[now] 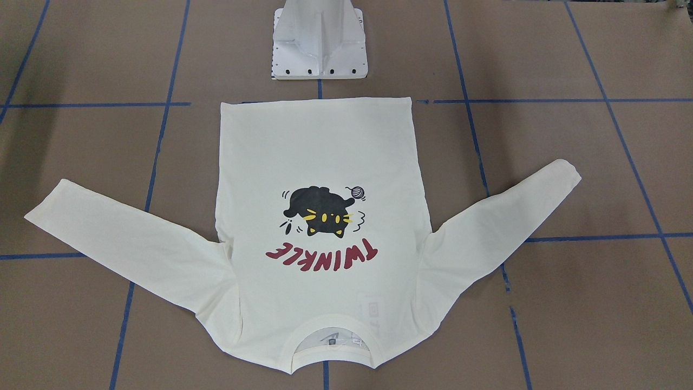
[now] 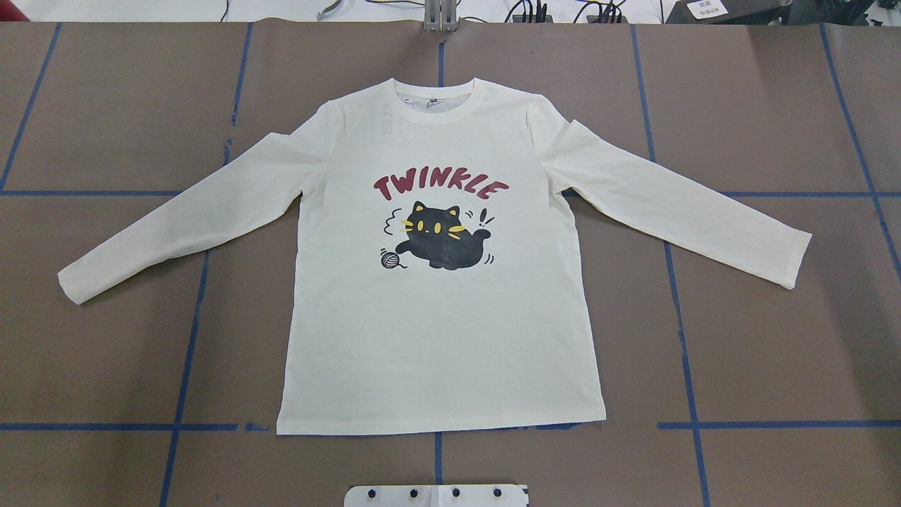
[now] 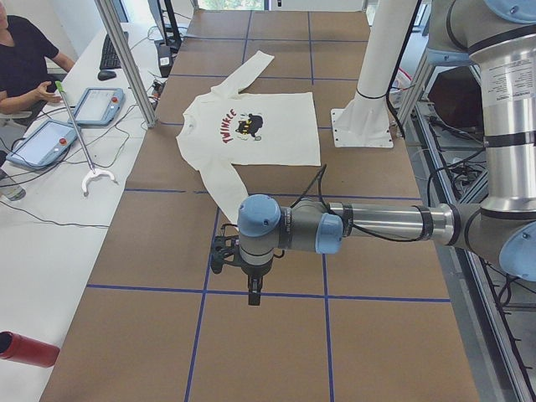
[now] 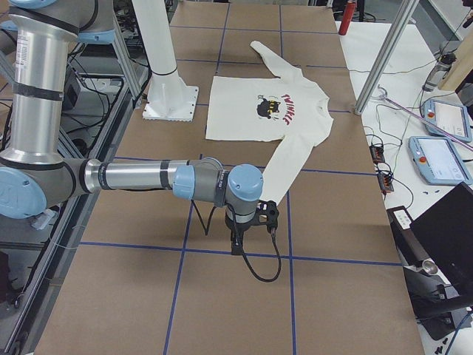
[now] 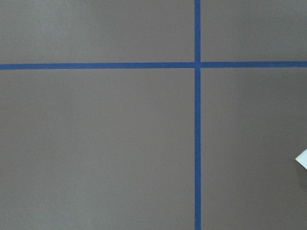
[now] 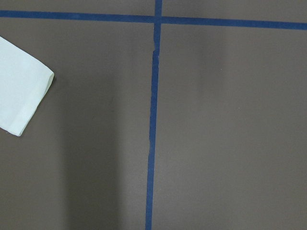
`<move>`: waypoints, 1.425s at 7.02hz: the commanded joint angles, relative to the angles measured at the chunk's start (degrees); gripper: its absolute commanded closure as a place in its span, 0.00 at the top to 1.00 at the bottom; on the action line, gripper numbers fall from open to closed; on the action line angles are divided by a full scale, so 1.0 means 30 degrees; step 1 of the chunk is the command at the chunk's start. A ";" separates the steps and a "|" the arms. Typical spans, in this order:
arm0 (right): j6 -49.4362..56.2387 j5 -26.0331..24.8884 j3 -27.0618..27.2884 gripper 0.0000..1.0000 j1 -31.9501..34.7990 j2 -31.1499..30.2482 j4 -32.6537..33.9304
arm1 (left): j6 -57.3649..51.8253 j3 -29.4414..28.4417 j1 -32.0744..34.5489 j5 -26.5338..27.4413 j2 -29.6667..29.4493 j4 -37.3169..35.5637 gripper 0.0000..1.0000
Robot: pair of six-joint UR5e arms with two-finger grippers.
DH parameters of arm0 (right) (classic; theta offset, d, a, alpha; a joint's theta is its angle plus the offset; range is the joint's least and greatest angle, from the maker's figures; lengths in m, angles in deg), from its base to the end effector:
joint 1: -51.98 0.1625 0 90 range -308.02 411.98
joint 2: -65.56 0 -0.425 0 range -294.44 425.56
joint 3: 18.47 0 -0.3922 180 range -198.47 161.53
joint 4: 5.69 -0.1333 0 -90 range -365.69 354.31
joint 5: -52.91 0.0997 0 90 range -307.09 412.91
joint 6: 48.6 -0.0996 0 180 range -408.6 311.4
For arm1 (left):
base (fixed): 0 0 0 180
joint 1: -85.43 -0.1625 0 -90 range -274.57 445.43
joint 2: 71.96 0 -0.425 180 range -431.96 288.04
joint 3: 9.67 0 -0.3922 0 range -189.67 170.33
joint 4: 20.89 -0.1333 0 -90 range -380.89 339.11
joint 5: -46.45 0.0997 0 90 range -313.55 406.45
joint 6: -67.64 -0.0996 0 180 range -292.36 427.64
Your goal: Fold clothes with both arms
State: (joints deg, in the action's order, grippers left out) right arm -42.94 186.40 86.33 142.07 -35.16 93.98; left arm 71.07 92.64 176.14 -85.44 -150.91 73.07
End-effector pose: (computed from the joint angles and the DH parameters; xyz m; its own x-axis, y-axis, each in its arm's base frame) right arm 0.0654 -0.4042 0.6338 0.7220 -0.0303 0.6912 0.0700 0.9971 -0.0294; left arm -0.0720 -0.4158 0.6358 0.7431 -0.0082 -0.6692 0.0569 0.9971 0.0510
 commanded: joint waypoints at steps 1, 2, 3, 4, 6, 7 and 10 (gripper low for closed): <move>-0.0475 0.0004 0.0076 1.00 0.0000 0.0318 -0.0030 | 0.0000 -0.0001 -0.0002 0.0018 0.0010 0.0029 1.00; -0.0653 0.0033 0.0135 1.00 -0.0058 0.0901 -0.0059 | 0.0000 -0.0059 -0.0002 0.0018 -0.0135 0.0029 1.00; -0.0713 0.0033 0.0223 1.00 -0.0058 0.1226 -0.0117 | 0.0000 -0.0031 -0.0002 -0.0011 -0.0340 0.0058 1.00; -0.0743 0.0062 0.0137 1.00 -0.0058 0.2419 -0.0118 | 0.0029 -0.0436 -0.0031 -0.0011 -0.0835 0.0957 1.00; -0.3066 0.0236 0.0282 1.00 -0.2303 0.2606 -0.1366 | 0.0116 -0.1490 -0.0206 -0.0040 -0.2008 0.3239 1.00; -0.4334 0.0006 0.0050 1.00 -0.3416 0.1997 -0.5032 | 0.0146 -0.2104 -0.0353 -0.0040 -0.2070 0.4064 1.00; -1.0608 -0.1716 -0.0302 1.00 -0.7078 0.1582 -0.9451 | 0.0205 -0.2868 -0.0558 -0.2407 -0.2392 0.5415 1.00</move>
State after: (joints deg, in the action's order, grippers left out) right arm -69.49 183.99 85.82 125.18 -29.85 70.62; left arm 71.58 85.30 174.85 -89.69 -157.87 87.74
